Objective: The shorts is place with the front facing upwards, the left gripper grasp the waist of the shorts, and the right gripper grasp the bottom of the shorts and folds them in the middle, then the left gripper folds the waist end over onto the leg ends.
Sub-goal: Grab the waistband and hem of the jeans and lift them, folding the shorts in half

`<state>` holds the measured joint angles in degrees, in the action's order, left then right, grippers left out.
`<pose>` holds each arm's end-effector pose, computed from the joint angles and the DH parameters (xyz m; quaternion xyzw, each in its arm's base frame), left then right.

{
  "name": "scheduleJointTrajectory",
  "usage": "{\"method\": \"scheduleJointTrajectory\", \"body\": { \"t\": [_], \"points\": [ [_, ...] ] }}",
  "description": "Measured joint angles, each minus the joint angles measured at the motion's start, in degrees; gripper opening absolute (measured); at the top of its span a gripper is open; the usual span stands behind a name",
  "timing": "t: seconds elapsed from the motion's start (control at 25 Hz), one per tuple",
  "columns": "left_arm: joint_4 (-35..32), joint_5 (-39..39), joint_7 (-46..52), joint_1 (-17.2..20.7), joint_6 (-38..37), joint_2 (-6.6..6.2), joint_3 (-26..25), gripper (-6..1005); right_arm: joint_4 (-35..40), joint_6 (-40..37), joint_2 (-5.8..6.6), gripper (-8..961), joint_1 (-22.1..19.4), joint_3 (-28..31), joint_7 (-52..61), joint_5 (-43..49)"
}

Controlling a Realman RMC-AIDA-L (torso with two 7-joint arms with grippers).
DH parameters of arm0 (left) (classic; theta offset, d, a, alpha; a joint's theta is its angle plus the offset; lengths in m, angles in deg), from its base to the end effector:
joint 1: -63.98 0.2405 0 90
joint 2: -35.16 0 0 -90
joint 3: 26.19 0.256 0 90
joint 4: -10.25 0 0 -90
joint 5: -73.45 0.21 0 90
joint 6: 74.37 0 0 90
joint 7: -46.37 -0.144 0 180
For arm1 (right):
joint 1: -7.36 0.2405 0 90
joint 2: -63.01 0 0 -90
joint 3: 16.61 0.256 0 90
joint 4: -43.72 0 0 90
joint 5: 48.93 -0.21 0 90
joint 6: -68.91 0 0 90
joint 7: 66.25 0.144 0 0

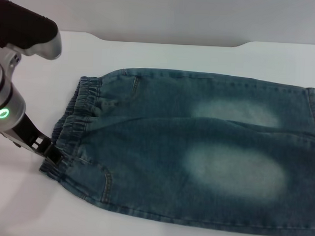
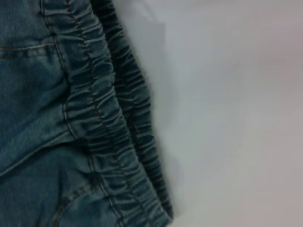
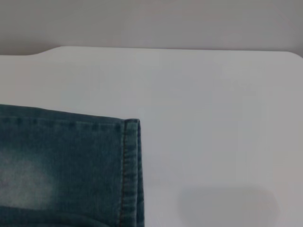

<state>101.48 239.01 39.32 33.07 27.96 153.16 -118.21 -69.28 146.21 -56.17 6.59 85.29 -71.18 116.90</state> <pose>-0.1885 0.3265 0.0329 -0.7971 -0.4453 0.2846 0.2923 0.2655 0.2733 0.1208 -0.6853 0.5217 -0.0831 0.5013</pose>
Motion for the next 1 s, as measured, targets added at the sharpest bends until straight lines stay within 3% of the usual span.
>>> {"method": "scheduleJointTrajectory", "body": {
  "t": [1.0],
  "points": [
    [-9.2, -4.7, 1.1, -2.1, -5.7, 0.30, 2.8, 813, 0.8, -1.4, 0.04, 596, -0.3, -2.9, 0.3, 1.3]
  ]
}}
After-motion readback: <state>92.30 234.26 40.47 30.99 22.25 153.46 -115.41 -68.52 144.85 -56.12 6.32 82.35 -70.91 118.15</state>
